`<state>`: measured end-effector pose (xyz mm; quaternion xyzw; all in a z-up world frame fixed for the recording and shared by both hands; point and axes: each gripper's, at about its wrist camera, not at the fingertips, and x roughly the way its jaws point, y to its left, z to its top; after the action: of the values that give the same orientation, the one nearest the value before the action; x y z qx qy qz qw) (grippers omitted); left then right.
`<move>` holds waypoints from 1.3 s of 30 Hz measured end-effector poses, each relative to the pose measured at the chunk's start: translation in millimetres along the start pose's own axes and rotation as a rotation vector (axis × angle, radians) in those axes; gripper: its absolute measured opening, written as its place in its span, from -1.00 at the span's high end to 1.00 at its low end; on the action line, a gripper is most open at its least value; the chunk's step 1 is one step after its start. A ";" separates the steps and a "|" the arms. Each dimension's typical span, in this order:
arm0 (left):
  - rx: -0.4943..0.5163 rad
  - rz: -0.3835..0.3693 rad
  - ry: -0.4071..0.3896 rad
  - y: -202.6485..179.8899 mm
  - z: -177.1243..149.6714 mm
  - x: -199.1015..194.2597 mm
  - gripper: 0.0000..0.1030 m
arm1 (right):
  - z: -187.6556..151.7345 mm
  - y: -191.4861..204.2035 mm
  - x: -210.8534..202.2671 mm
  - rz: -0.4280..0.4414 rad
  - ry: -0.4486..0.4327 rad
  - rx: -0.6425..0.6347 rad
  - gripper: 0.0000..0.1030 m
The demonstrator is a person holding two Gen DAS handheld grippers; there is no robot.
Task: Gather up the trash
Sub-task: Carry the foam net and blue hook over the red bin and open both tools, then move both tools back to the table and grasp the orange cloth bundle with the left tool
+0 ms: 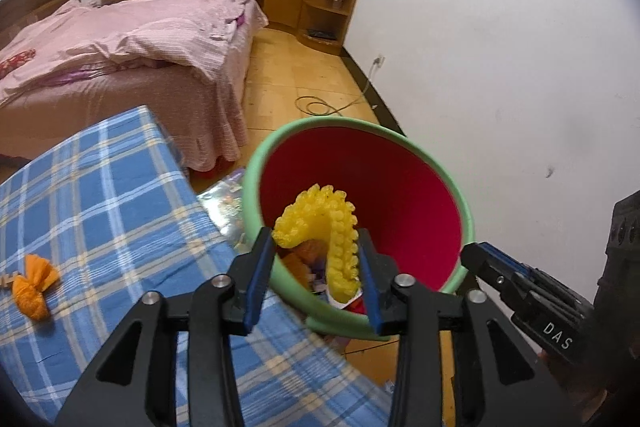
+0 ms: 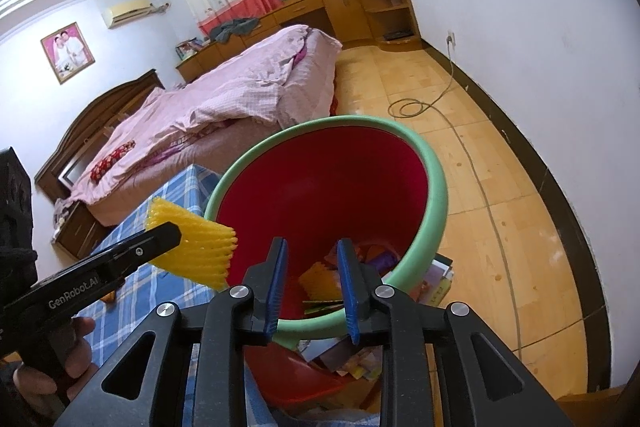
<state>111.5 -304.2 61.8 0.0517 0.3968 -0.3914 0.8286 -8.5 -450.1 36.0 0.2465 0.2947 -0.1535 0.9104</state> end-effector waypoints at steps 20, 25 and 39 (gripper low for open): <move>-0.011 0.136 -0.010 25.4 -14.2 -24.5 -0.23 | -5.9 10.9 -2.3 0.019 0.016 -0.006 -0.02; -0.069 0.208 -0.013 61.1 -22.0 -39.2 -0.23 | -10.6 28.5 0.8 0.039 0.032 -0.034 -0.06; -0.278 0.393 -0.017 173.1 -46.4 -65.4 -0.23 | -24.0 73.8 22.2 0.068 0.099 -0.112 -0.09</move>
<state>177.4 -127.0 37.0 0.0100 0.4223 -0.1648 0.8913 29.1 -378.8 32.0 0.2122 0.3390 -0.0935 0.9117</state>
